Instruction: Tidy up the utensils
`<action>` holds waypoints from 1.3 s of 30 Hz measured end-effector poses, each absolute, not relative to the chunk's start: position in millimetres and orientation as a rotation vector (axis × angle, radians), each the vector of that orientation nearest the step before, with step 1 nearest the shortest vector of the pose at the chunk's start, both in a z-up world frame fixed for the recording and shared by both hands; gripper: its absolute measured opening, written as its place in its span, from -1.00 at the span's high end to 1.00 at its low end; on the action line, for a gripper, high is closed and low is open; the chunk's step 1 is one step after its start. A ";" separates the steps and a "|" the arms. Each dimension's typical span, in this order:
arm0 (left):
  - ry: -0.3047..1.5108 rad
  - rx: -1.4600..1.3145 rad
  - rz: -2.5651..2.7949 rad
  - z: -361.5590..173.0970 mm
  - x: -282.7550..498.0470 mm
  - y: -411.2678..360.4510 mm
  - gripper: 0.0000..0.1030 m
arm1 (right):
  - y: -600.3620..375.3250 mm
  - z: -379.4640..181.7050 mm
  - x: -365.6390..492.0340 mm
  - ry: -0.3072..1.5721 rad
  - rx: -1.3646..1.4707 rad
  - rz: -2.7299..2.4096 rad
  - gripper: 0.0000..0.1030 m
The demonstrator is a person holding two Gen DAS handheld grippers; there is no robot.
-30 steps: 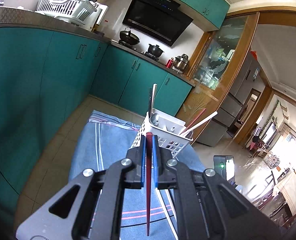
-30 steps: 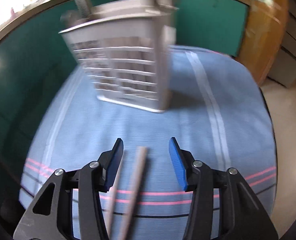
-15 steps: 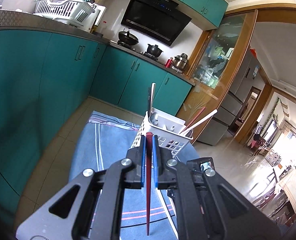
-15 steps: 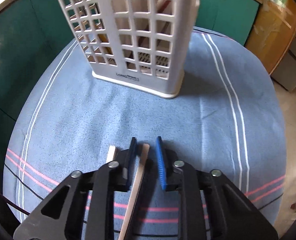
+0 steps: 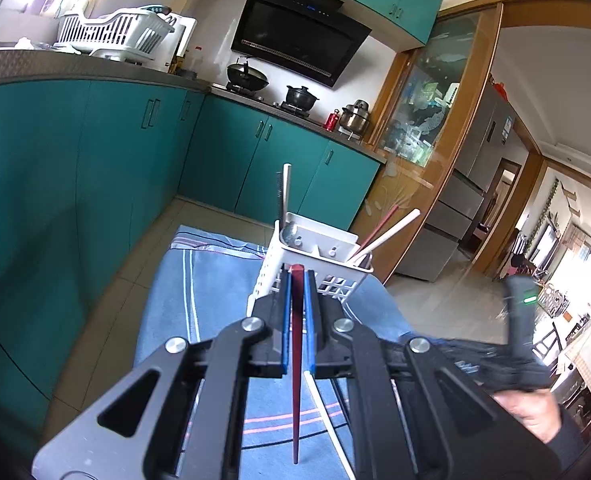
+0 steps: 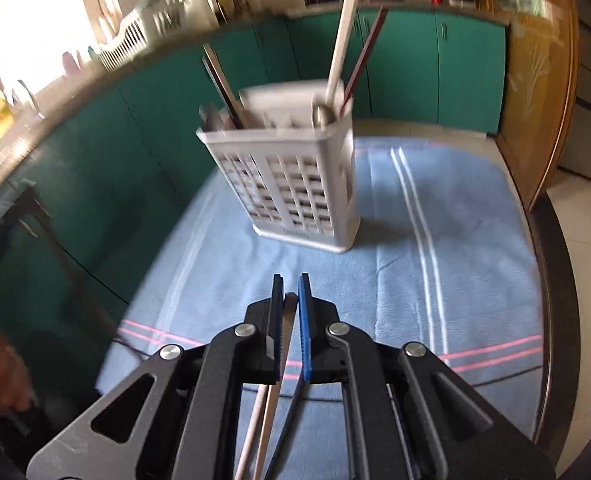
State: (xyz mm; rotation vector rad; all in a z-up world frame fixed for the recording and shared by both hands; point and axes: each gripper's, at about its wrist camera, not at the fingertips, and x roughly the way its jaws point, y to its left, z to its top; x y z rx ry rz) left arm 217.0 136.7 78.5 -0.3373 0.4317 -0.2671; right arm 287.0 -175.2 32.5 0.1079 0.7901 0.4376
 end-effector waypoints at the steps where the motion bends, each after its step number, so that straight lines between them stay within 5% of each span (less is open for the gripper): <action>1: 0.434 -0.332 -0.268 80.6 215.0 133.9 0.88 | -183.5 43.8 277.4 0.762 0.126 0.451 0.86; 16: 0.417 -0.251 -0.295 129.6 190.9 105.8 0.88 | -207.9 160.4 214.4 0.475 0.128 0.528 0.87; 28: 0.375 -0.198 -0.310 168.2 202.7 88.5 0.88 | -211.0 181.9 230.6 0.474 0.102 0.546 0.87; 39: 0.262 -0.175 -0.275 261.9 277.8 84.3 0.88 | -193.1 259.8 277.6 0.363 0.081 0.561 0.87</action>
